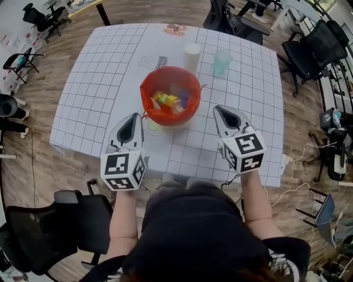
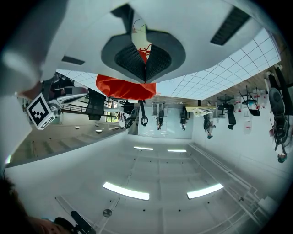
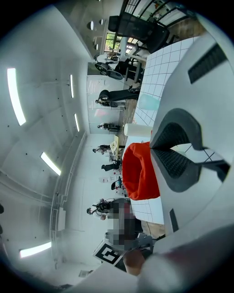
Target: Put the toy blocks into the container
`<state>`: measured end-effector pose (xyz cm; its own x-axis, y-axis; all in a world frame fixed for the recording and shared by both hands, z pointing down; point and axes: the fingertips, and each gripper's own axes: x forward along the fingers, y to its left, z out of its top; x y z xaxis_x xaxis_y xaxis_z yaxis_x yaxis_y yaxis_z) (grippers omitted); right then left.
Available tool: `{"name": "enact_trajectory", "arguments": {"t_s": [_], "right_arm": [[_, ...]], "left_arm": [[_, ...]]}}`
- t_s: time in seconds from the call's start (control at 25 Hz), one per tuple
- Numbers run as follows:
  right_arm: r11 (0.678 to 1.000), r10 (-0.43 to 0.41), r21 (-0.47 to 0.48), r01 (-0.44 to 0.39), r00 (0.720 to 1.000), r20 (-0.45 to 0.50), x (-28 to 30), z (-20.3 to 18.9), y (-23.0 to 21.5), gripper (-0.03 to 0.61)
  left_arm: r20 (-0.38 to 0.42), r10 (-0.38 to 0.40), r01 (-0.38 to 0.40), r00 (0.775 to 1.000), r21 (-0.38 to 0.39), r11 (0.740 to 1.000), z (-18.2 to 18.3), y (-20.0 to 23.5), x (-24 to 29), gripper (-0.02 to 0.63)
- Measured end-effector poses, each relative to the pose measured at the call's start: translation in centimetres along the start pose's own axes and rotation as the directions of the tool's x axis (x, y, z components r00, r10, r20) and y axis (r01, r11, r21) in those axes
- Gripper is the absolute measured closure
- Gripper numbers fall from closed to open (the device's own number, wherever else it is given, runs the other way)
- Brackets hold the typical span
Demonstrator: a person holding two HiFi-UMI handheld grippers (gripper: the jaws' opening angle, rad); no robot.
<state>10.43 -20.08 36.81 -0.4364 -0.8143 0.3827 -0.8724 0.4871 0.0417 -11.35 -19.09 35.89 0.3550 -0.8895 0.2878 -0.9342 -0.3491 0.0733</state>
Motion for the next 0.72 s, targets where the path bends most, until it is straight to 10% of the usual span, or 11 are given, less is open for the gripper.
{"name": "enact_trajectory", "arguments": {"t_s": [0.72], "right_arm": [[1.0, 0.022, 0.016, -0.022, 1.0, -0.004, 0.74, 0.41, -0.49, 0.563]], "left_arm": [[-0.018, -0.002, 0.003, 1.0, 0.007, 1.0, 0.26, 0.13, 0.94, 0.588]]}}
